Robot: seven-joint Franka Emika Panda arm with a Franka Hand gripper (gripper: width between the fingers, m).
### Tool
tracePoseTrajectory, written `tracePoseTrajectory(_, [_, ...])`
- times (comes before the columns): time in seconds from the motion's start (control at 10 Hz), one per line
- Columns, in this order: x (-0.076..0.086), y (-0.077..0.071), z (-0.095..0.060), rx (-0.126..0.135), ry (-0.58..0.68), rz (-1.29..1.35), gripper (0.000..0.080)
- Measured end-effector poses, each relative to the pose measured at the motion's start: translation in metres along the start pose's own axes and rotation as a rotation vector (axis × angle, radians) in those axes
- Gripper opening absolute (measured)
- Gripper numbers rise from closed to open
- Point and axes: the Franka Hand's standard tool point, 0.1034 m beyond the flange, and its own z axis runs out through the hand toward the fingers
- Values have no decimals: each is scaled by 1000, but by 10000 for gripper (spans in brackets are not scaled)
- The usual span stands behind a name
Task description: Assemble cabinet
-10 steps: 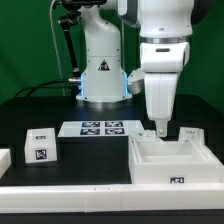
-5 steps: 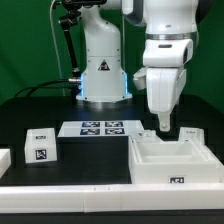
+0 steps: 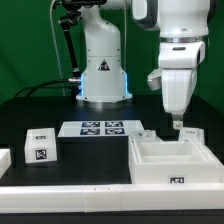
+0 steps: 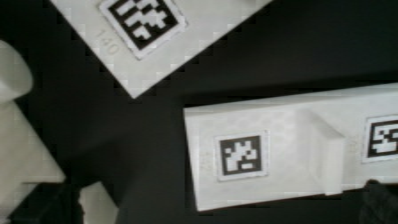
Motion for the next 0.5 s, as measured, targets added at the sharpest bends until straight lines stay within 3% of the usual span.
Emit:
tracePoseTrajectory(0.3, [4,-4,1,-1,5,34,796])
tracePoseTrajectory(0.5, [12,-27,15,-21,44,25,796])
